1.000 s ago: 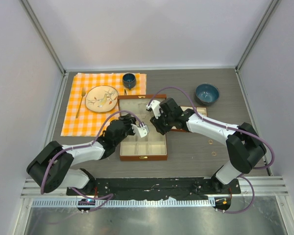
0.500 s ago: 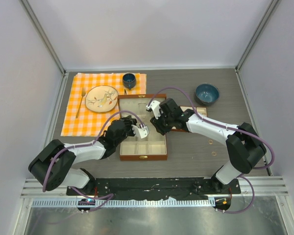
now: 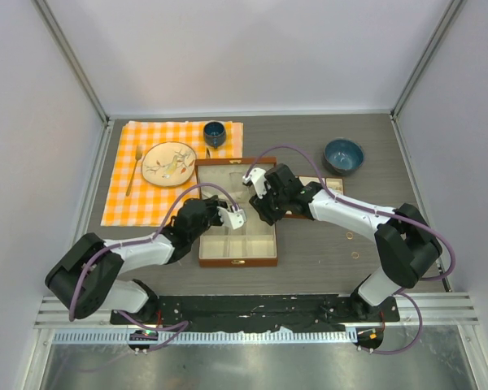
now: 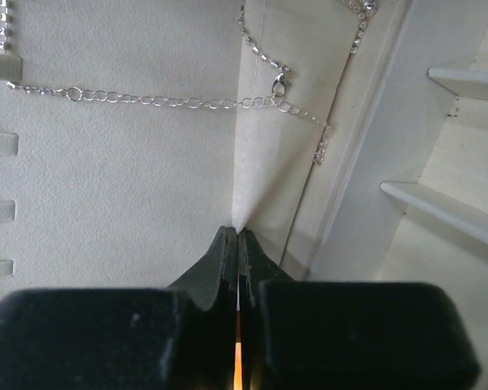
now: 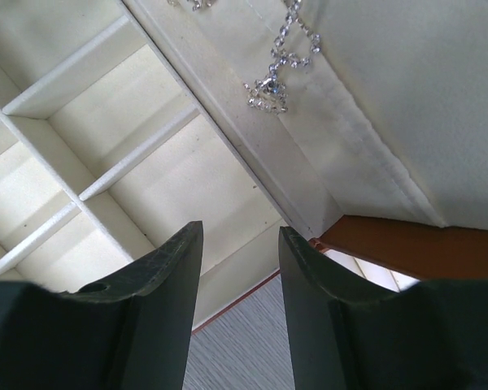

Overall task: Organize the mixed jewelry
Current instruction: Place the jewelry in the jewelry box.

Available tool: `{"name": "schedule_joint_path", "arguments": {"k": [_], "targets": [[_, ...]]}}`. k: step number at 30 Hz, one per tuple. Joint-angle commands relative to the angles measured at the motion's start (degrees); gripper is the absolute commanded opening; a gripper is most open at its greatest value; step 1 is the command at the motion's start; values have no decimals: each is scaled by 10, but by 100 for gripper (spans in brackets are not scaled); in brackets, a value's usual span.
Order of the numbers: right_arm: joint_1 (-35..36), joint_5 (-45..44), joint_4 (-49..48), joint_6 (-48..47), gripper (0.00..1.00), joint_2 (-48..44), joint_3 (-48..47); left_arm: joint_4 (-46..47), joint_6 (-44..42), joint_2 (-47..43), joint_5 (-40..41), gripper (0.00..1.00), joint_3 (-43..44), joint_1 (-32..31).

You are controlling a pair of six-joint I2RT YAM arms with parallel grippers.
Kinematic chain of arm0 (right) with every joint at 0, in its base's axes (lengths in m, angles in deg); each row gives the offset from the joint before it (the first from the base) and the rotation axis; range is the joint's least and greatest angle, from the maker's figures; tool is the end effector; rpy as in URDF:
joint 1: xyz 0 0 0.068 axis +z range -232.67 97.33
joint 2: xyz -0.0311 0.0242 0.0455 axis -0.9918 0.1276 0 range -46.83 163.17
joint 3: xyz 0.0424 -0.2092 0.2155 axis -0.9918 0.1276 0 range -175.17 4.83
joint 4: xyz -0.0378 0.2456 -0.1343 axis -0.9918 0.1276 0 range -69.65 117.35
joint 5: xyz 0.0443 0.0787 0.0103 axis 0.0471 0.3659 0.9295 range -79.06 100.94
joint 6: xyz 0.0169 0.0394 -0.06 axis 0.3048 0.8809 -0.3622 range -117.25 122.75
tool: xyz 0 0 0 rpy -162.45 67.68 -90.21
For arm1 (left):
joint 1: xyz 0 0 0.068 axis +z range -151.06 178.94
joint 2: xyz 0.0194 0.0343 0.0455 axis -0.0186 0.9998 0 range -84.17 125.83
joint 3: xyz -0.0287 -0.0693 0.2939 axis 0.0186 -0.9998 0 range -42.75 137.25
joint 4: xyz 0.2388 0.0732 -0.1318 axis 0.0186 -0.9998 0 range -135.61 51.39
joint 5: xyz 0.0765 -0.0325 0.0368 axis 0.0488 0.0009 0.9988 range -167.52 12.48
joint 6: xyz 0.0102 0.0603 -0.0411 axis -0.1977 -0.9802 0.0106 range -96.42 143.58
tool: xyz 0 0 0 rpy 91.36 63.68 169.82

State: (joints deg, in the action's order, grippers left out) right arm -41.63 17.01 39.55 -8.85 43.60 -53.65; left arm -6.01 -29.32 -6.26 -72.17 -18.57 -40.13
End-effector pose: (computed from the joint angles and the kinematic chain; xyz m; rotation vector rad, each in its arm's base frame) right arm 0.2714 0.2450 0.2129 -1.1453 2.2105 0.3507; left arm 0.2295 -0.1788 0.1736 1.3553 1.3962 0.2509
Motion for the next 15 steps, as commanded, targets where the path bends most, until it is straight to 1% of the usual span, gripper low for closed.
{"name": "schedule_joint_path", "arguments": {"k": [1, 6, 7, 15], "targets": [[3, -4, -24, 5, 48, -5, -1, -43, 22, -24, -31, 0, 16, 0], [3, 1, -23, 8, 48, -6, -5, -98, 36, -53, -52, 0, 23, -1], [3, 1, -24, 9, 48, -6, -5, -103, 39, -55, -72, 0, 23, 0], [3, 3, -23, 17, 50, -17, -17, -122, 38, -67, -93, 0, 17, 0]]}}
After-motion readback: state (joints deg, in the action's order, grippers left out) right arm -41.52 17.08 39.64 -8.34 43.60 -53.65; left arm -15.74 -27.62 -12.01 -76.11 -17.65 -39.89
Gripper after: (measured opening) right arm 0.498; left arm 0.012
